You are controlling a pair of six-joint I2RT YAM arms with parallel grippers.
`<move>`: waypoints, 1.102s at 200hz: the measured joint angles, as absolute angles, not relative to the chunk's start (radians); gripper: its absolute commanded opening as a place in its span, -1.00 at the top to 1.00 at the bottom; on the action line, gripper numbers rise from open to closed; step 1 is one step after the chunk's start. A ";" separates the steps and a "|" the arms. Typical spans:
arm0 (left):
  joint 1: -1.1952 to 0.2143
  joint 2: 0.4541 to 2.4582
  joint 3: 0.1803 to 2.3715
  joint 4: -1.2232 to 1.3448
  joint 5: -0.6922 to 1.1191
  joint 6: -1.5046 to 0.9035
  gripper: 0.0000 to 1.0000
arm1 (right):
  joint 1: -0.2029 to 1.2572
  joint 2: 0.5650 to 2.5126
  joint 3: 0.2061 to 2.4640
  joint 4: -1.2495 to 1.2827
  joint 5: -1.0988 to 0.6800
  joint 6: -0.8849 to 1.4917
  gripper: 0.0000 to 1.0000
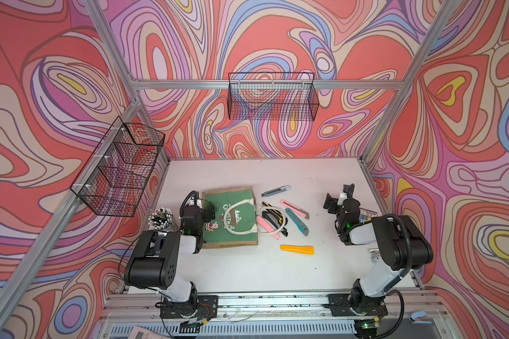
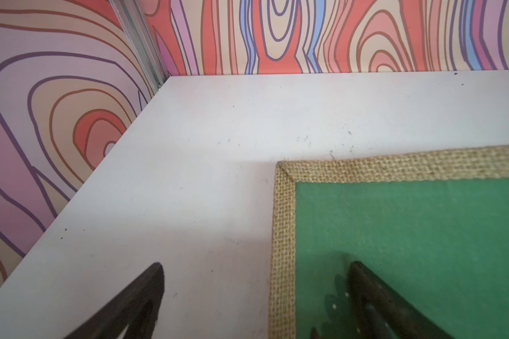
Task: Place the art knife into the pouch
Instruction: Open the pouch at the center of the board.
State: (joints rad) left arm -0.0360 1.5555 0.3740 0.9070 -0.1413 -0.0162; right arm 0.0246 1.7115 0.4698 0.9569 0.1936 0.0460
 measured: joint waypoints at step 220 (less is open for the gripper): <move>-0.042 1.536 0.374 0.871 -0.128 -0.006 -1.00 | 0.025 1.711 0.470 0.957 0.175 0.045 -0.97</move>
State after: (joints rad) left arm -0.0418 1.5364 0.3740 0.8715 -0.1284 -0.0063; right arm 0.0246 1.7115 0.4698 0.9565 0.1745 0.0452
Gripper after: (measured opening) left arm 0.999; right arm 0.985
